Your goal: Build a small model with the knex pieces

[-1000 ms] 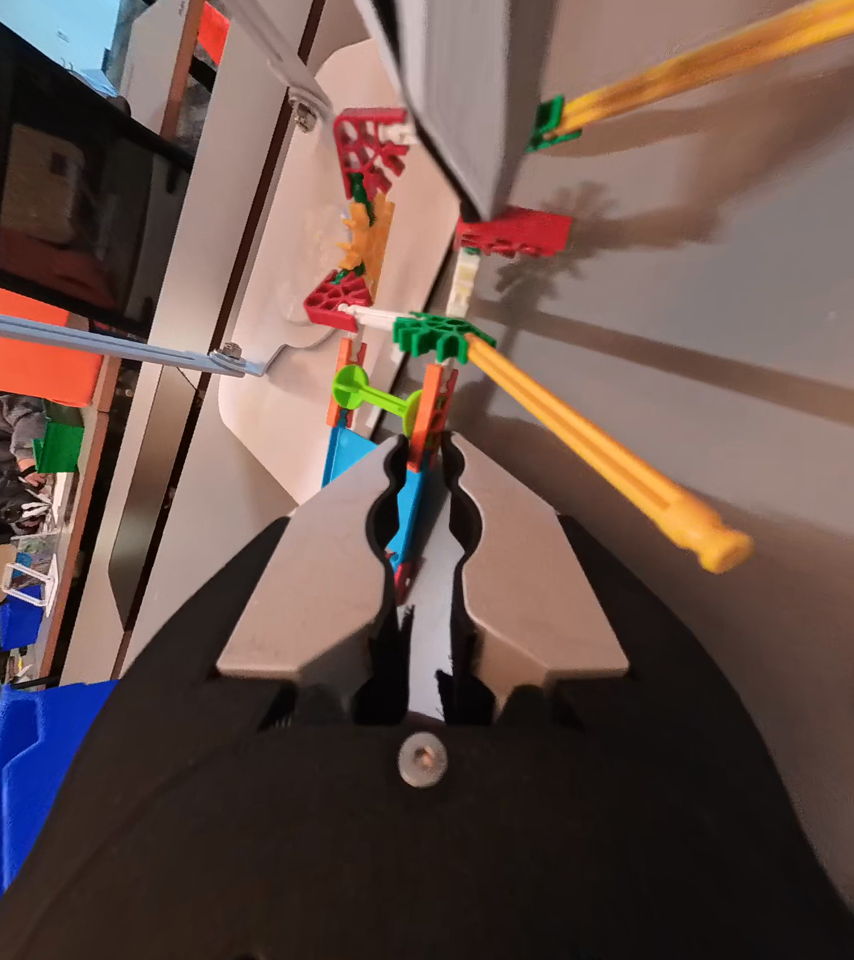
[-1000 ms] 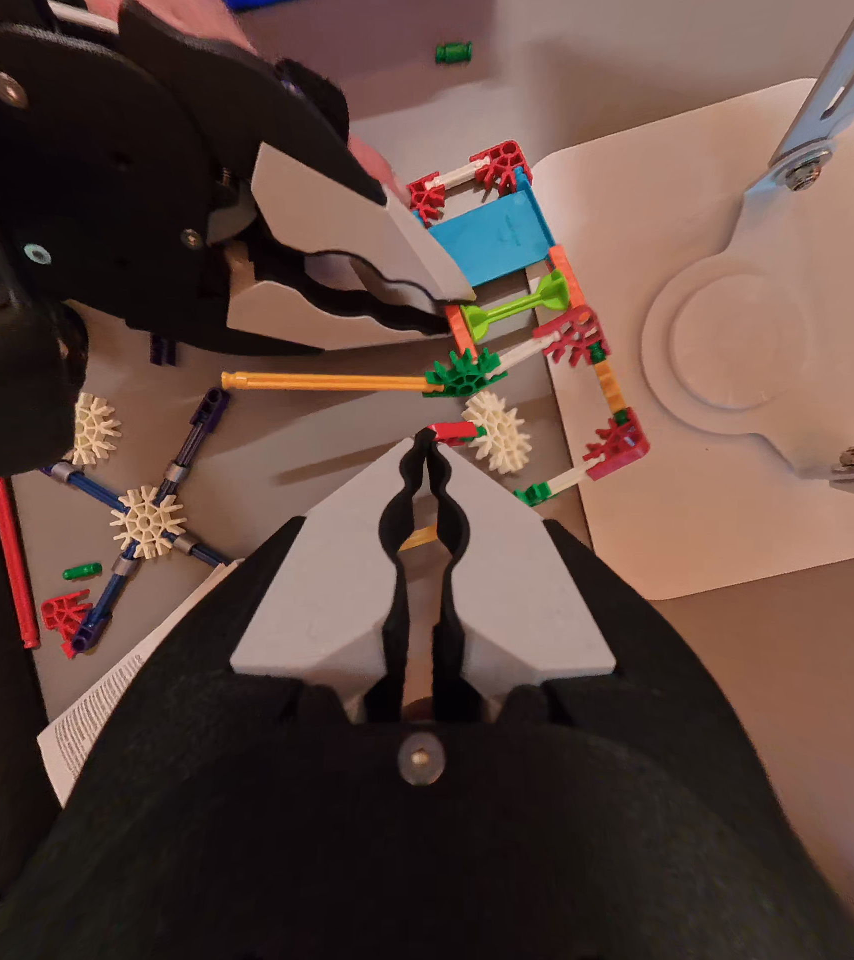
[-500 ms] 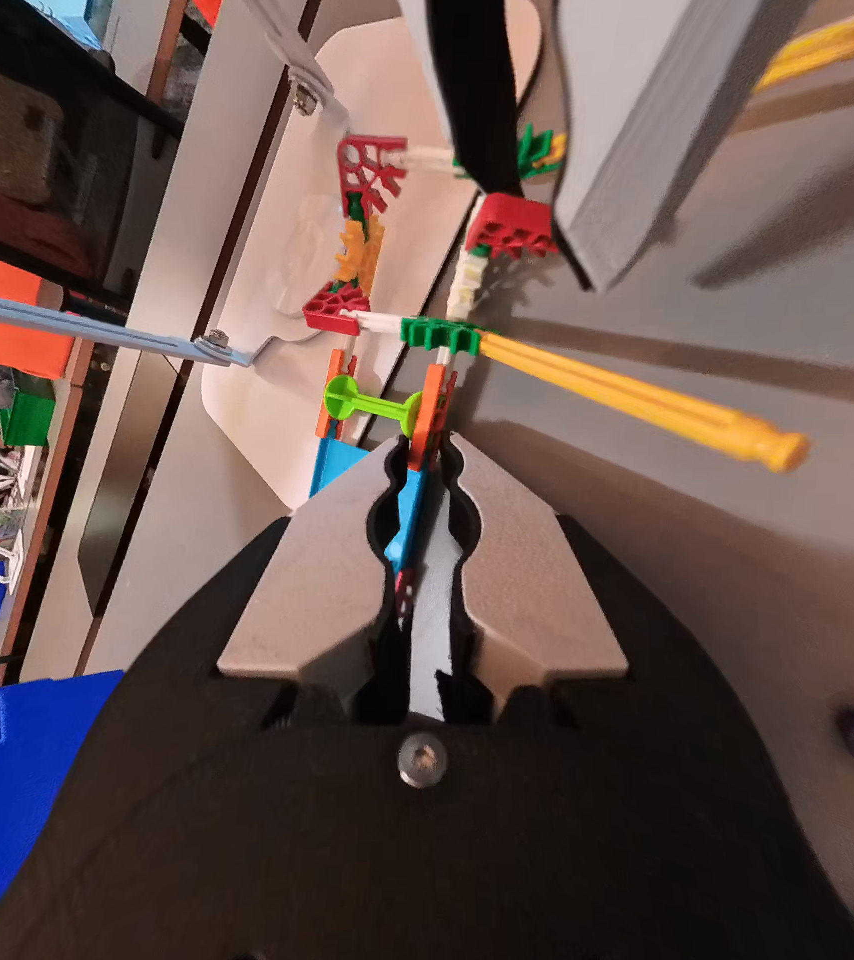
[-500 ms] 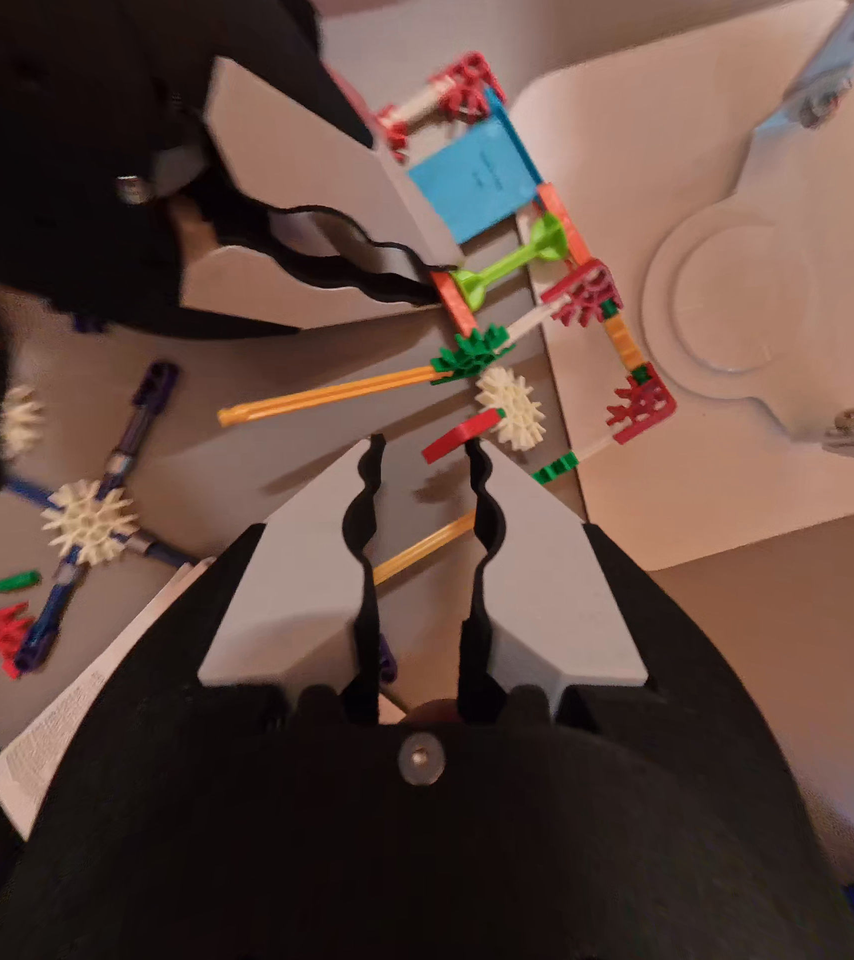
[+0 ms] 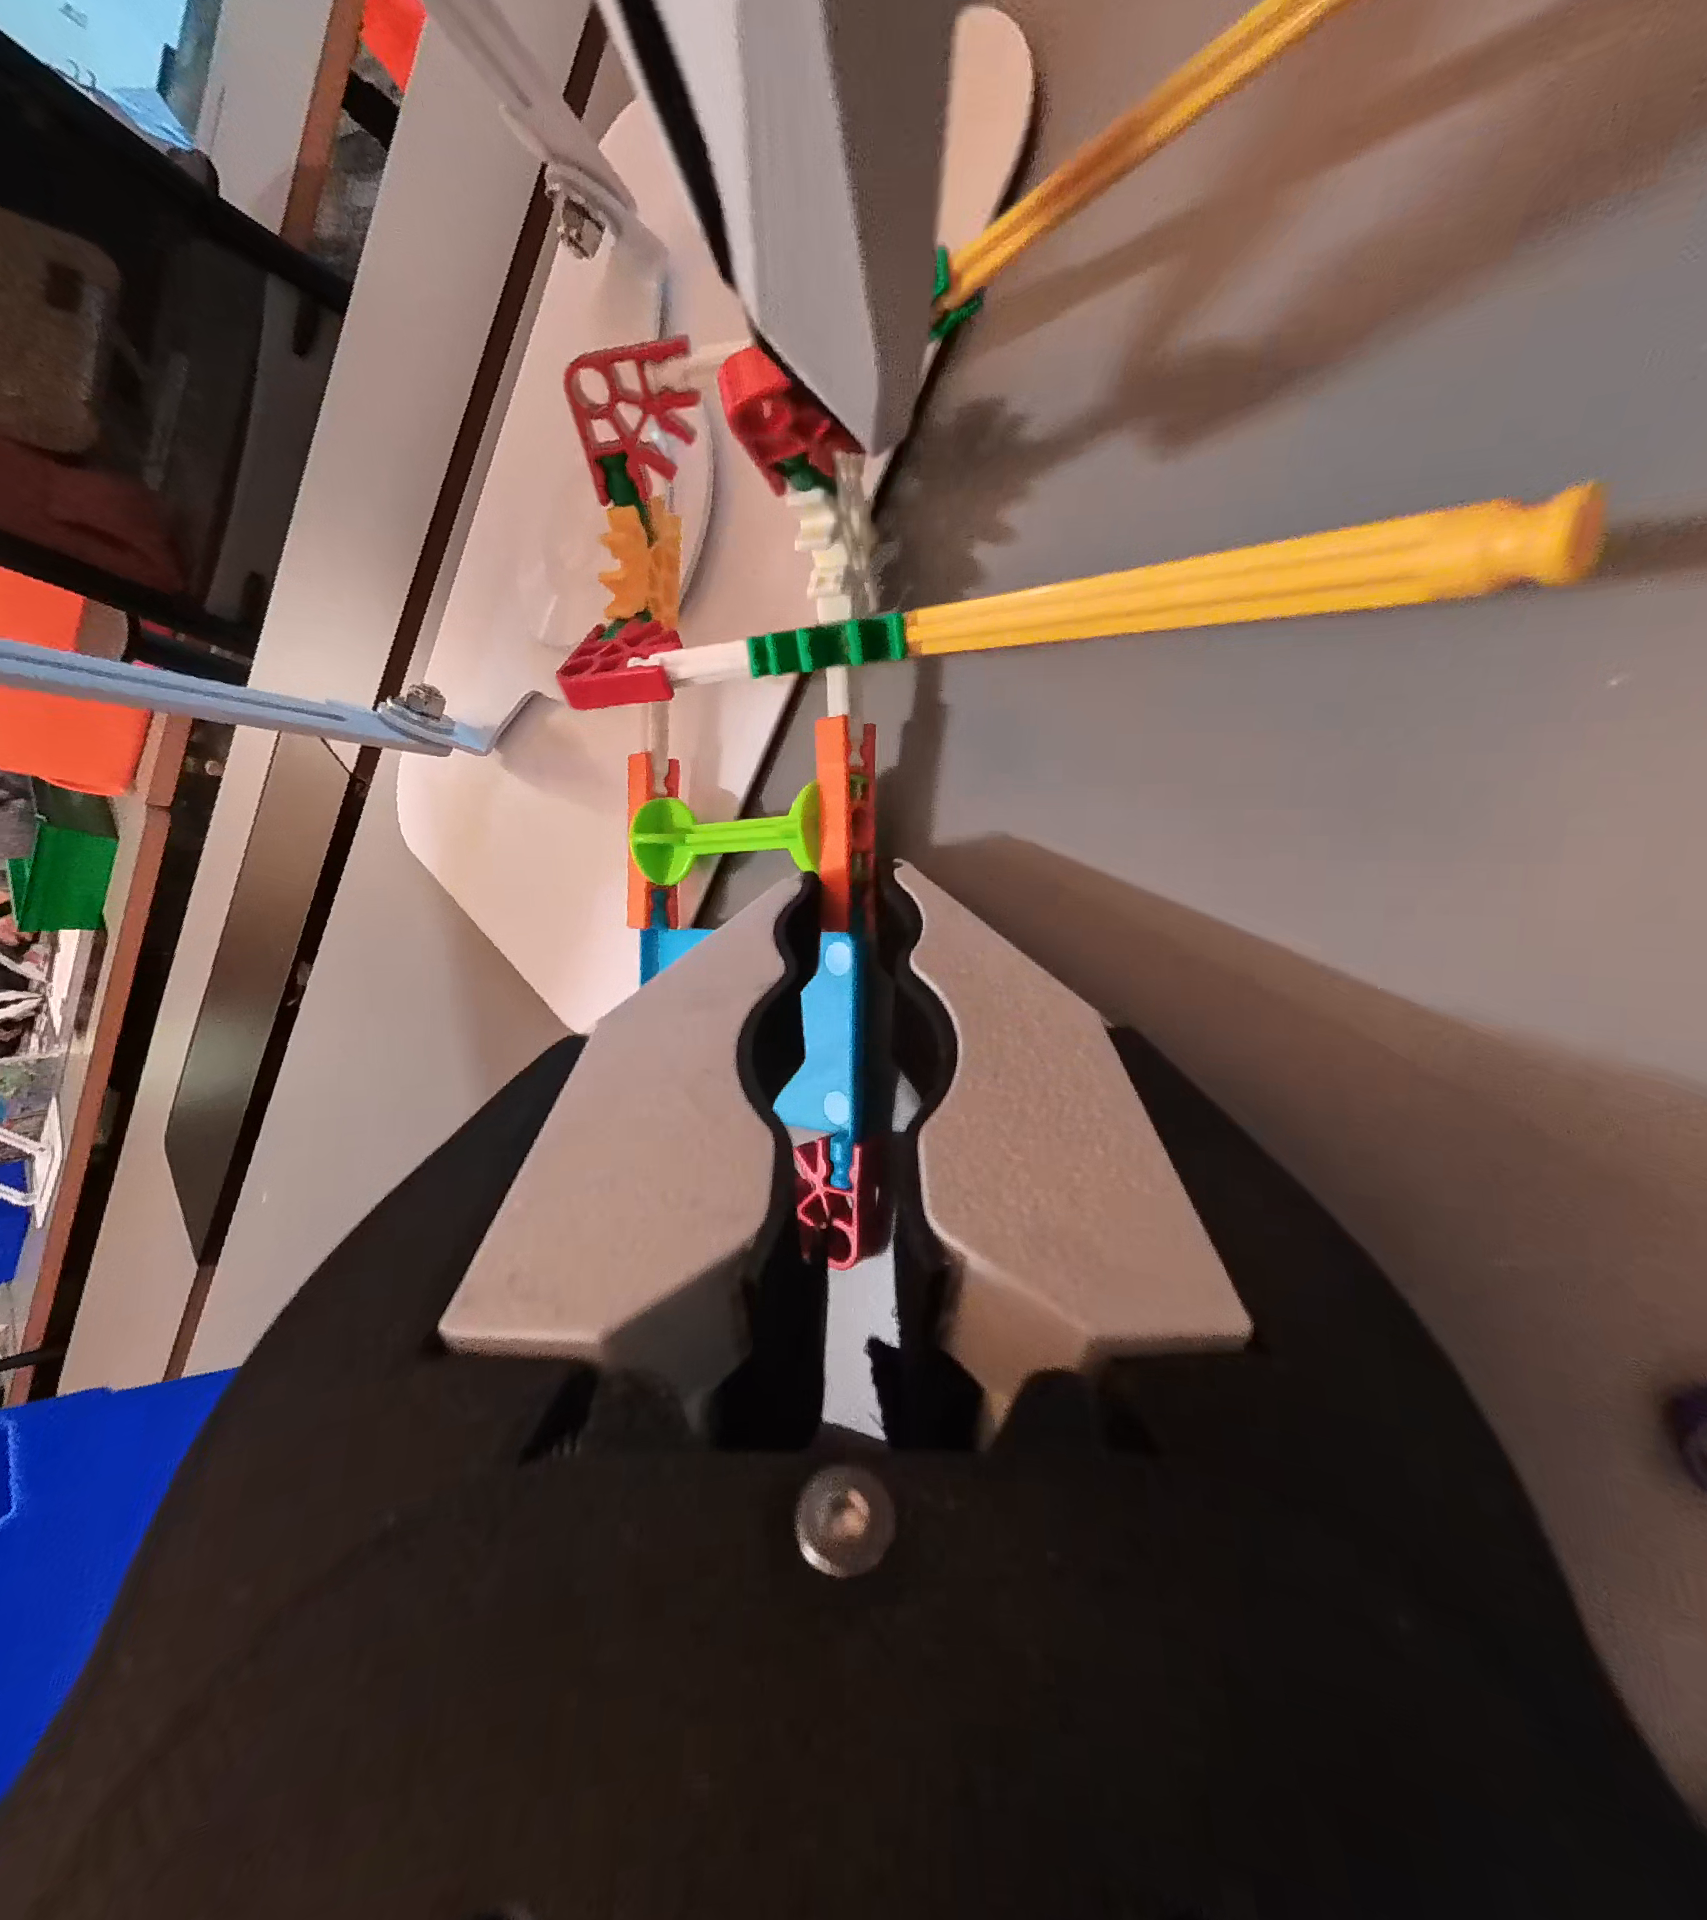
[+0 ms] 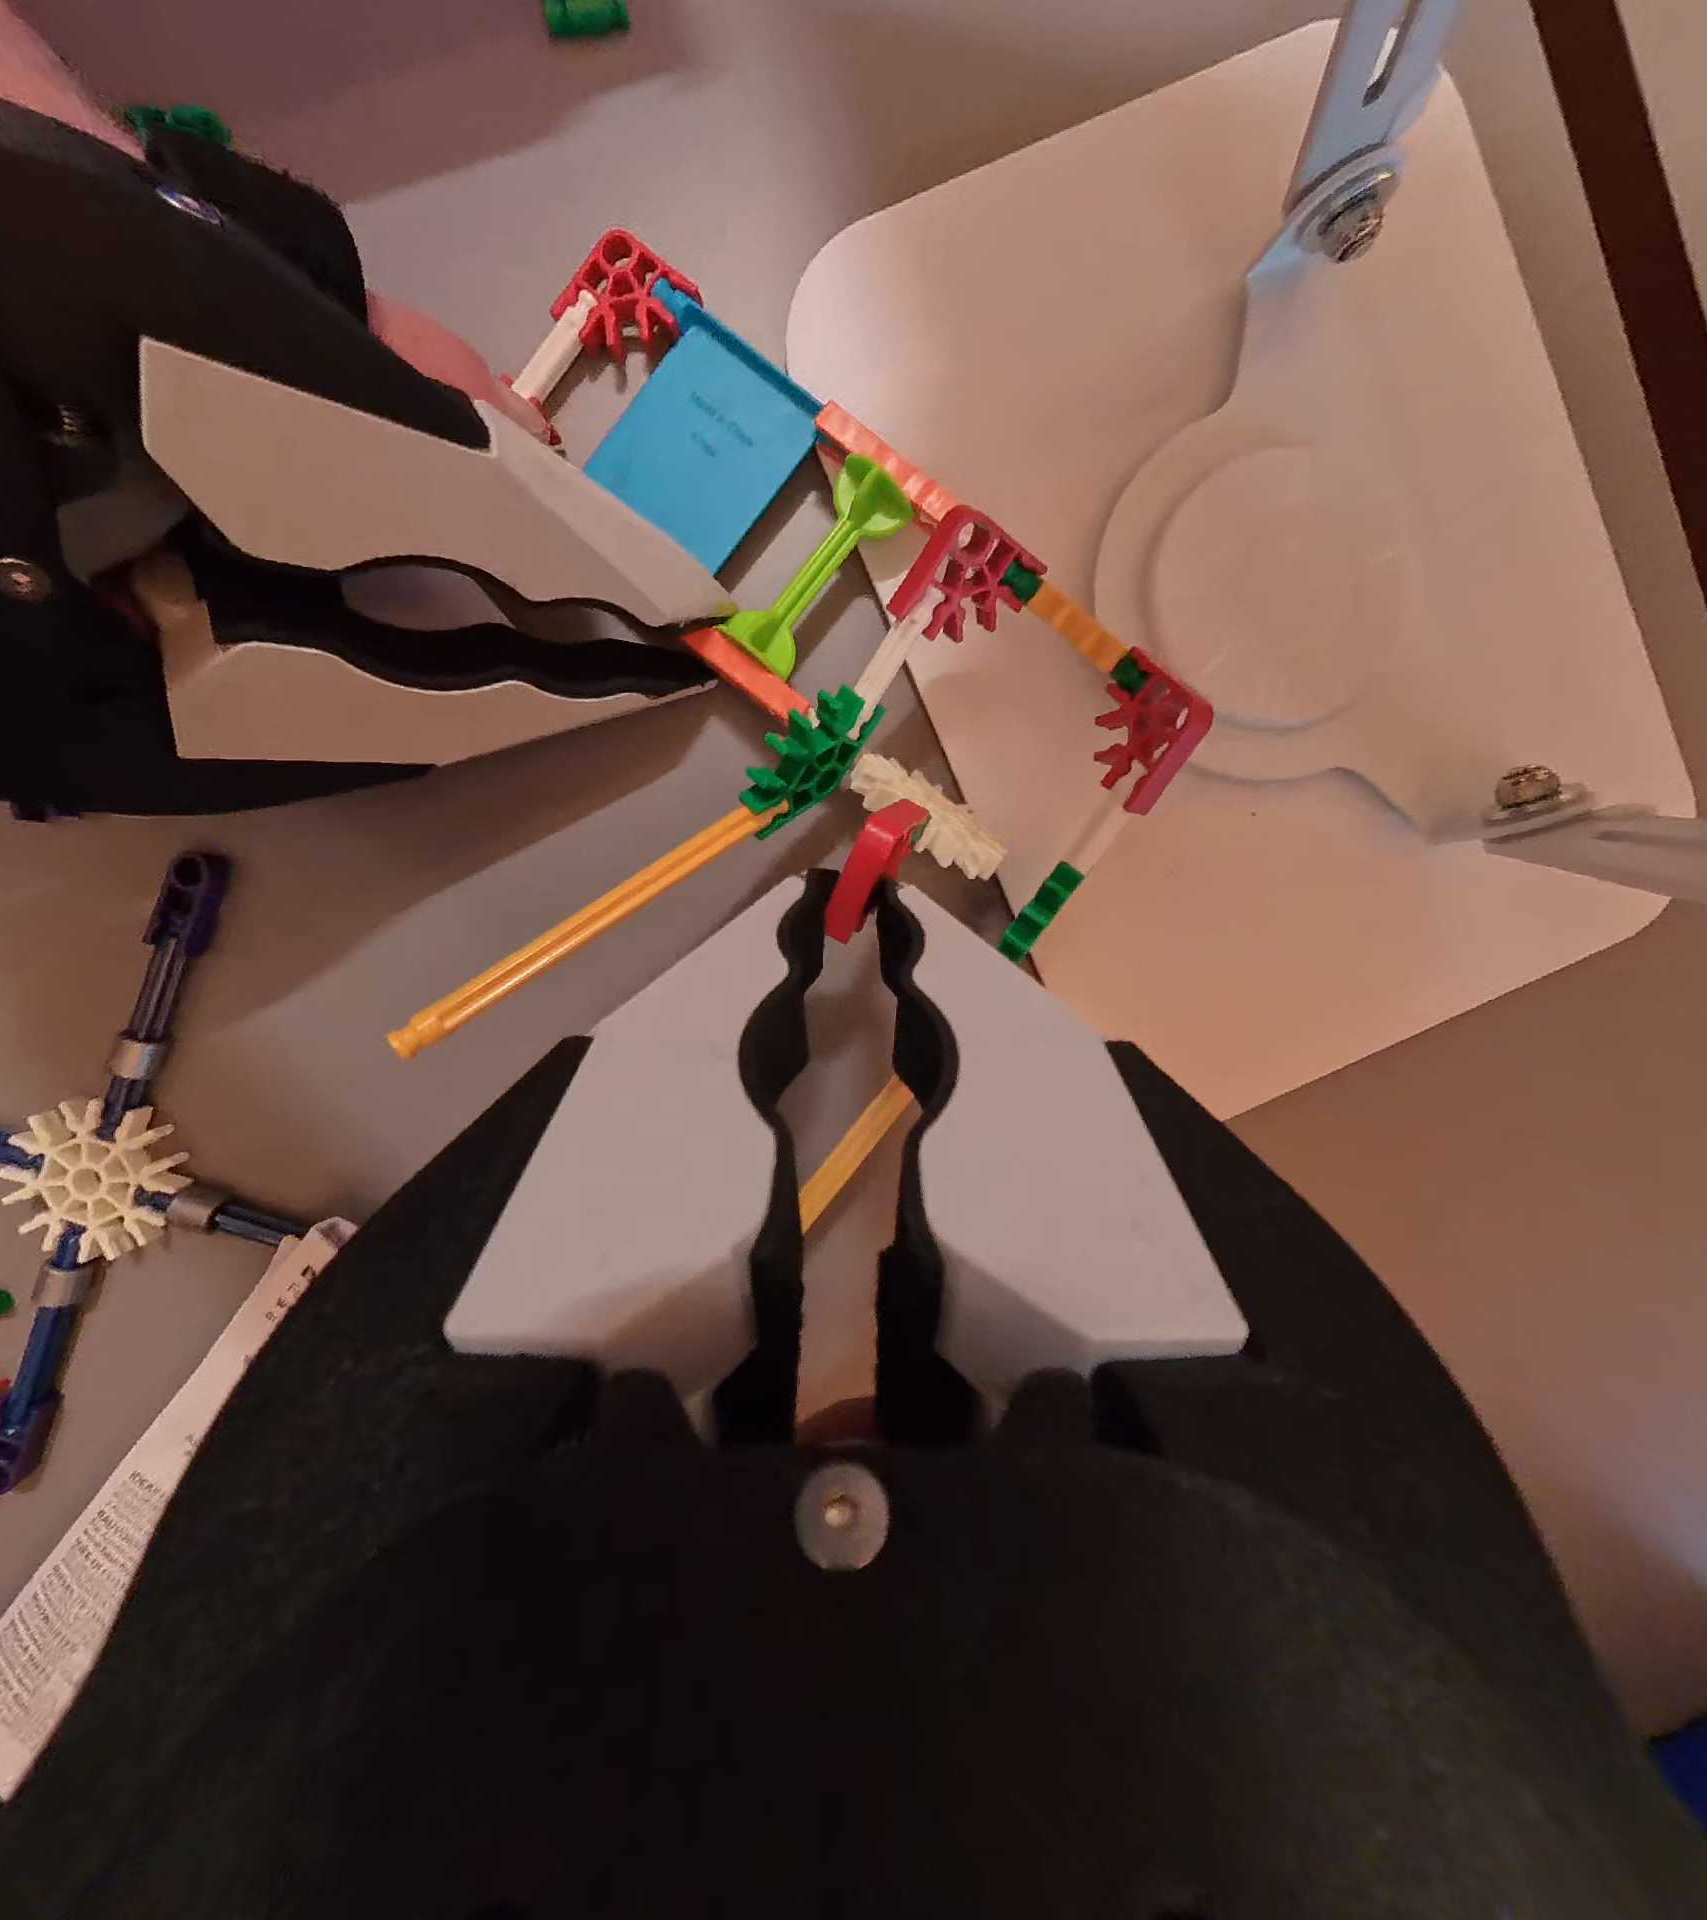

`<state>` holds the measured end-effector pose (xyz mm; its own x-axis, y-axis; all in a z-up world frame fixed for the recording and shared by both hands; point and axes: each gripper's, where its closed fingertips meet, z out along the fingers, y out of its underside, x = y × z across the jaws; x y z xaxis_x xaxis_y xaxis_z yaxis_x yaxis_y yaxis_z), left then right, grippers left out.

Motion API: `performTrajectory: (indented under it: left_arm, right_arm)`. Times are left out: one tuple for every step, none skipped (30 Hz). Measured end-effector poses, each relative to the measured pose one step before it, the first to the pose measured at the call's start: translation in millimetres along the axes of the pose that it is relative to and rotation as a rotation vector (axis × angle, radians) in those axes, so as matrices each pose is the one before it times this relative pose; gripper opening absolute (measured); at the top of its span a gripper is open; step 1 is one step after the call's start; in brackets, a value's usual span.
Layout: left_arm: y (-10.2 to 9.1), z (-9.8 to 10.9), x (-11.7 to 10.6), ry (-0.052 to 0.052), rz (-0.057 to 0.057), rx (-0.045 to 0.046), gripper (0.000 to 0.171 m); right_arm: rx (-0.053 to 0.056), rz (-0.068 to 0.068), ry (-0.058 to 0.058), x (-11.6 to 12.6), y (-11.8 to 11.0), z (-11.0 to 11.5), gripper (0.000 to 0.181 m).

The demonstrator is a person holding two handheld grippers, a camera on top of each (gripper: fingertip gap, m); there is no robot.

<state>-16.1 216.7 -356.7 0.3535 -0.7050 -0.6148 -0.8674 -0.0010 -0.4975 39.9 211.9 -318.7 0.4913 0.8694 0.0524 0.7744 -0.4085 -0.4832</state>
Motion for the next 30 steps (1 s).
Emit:
performTrajectory:
  left_arm:
    - [-0.62,-0.45,0.96,0.0069,0.0021,0.00367,0.008]
    - [-0.47,-0.1,0.6,0.0038,-0.0025,0.00226,0.008]
    - [-0.89,-0.17,1.06,0.0031,-0.0001,0.00289,0.008]
    - [-1.12,-0.4,1.38,0.0031,0.0061,0.00275,0.008]
    - [-1.04,-0.55,1.65,0.0029,0.011,0.00125,0.007]
    - [-0.76,-0.44,1.1,0.002,0.0057,0.00001,0.007]
    - [-0.33,-0.31,0.7,0.0018,0.0002,-0.00117,0.007]
    - [-0.15,-0.4,0.66,0.0038,-0.001,-0.00064,0.007]
    - [-0.58,-0.64,1.38,0.0096,-0.0006,0.0032,0.007]
    - [-0.01,-0.42,0.67,0.0054,-0.0039,-0.00043,0.007]
    - [0.18,-0.23,0.2,0.002,-0.0001,0.00023,0.007]
    - [0.22,-0.12,0.1,0.0017,-0.0041,0.00085,0.007]
    - [0.03,-0.03,-0.02,0.0014,-0.0024,0.00158,0.007]
    - [0.0,-0.16,0.01,0.0006,-0.002,0.00115,0.007]
    - [-0.06,-0.06,0.09,-0.0005,-0.0031,0.00009,0.007]
    - [-0.23,-0.08,0.04,-0.0007,-0.0017,-0.00154,0.007]
    - [-0.14,-0.15,0.13,-0.0023,0.0014,-0.00237,0.007]
    - [0.04,-0.18,0.12,-0.004,0.0067,-0.00355,0.007]
    - [-0.01,-0.34,0.06,-0.0027,0.0052,-0.00243,0.007]
    - [-0.31,-0.43,0.66,0.0019,0.0017,0.00056,0.007]
    - [-0.2,-0.46,0.64,0.0035,-0.0025,-0.00005,0.007]
    - [0.04,-0.31,0.19,0.0014,-0.0038,-0.00234,0.007]
    - [-0.01,-0.18,0.13,-0.001,-0.0018,-0.00275,0.007]
    - [0.2,-0.11,0.04,-0.0017,0.0,-0.00358,0.007]
    - [-0.13,-0.28,0.12,-0.0005,-0.0004,-0.00228,0.007]
    - [-0.87,-0.21,0.44,0.0005,-0.0004,0.00202,0.007]
    - [-0.57,0.03,1.3,0.0048,-0.003,0.00031,0.007]
    - [0.12,0.11,-0.22,-0.0029,-0.0039,-0.00334,0.007]
    - [0.16,-0.09,-0.14,-0.0015,-0.0007,-0.00176,0.007]
    - [0.17,-0.07,-0.21,-0.0006,0.0009,0.00001,0.007]
  right_arm:
    - [-0.0051,-0.0014,0.0009,1.04,-1.16,-0.99,0.007]
    - [-0.0054,0.0009,0.0054,1.76,-1.14,-0.76,0.007]
    - [-0.0185,-0.0052,0.0061,1.37,0.97,-0.22,0.006]
    - [-0.0209,-0.008,0.0075,1.48,1.05,-0.22,0.006]
    - [-0.0093,0.0,0.0076,1.99,-1.21,-0.81,0.006]
    - [-0.0051,0.0024,0.0061,1.82,-2.25,-0.73,0.005]
    - [-0.0132,-0.0042,0.0052,1.23,-0.9,-0.3,0.005]
    - [-0.011,-0.005,0.0087,1.8,-1.2,0.15,0.005]
    - [0.0005,0.0046,0.007,2.15,-3.09,0.22,0.004]
    - [0.0019,0.0048,0.0038,1.49,-3.22,0.61,0.004]
    - [-0.0026,-0.0014,0.0067,1.12,-1.97,0.98,0.003]
    - [-0.003,-0.0055,0.0078,0.85,-0.98,0.98,0.004]
    - [-0.0004,-0.0062,0.0009,0.2,0.26,0.27,0.003]
    - [0.0025,0.0,-0.0102,-0.5,1.29,-0.53,0.004]
    - [0.0061,0.0021,-0.0143,-0.89,1.8,-0.6,0.004]
    - [0.0068,0.0013,-0.0138,-0.8,2.06,-0.64,0.004]
    - [0.0057,-0.0006,-0.0118,-1.06,1.73,-0.48,0.004]
    - [0.0038,-0.0025,-0.0093,-1.19,1.34,-0.39,0.004]
    - [0.0009,-0.0036,-0.007,-1.08,1.17,-0.57,0.005]
    - [0.0006,-0.0052,-0.0047,-0.91,0.6,-0.66,0.005]
    - [0.0005,-0.0059,-0.0023,-0.82,0.36,-0.46,0.005]
    - [-0.0015,-0.0032,0.0002,-0.38,0.36,-0.01,0.005]
    - [-0.0029,-0.0022,0.0017,-0.22,0.11,0.33,0.005]
    - [-0.0105,-0.0061,-0.0023,-0.9,1.57,0.23,0.005]
    - [-0.0174,-0.0102,-0.0013,-1.1,2.87,-0.26,0.006]
    - [-0.0103,-0.0063,0.0077,0.42,1.63,-0.48,0.006]
    - [0.0017,0.0013,0.008,0.6,-0.5,0.07,0.005]
    - [0.0054,0.0059,0.001,0.25,-1.18,0.28,0.005]
    - [0.0072,0.008,-0.0017,0.4,-1.09,0.11,0.005]
    - [0.0177,0.0085,-0.004,0.37,-2.31,-0.25,0.005]
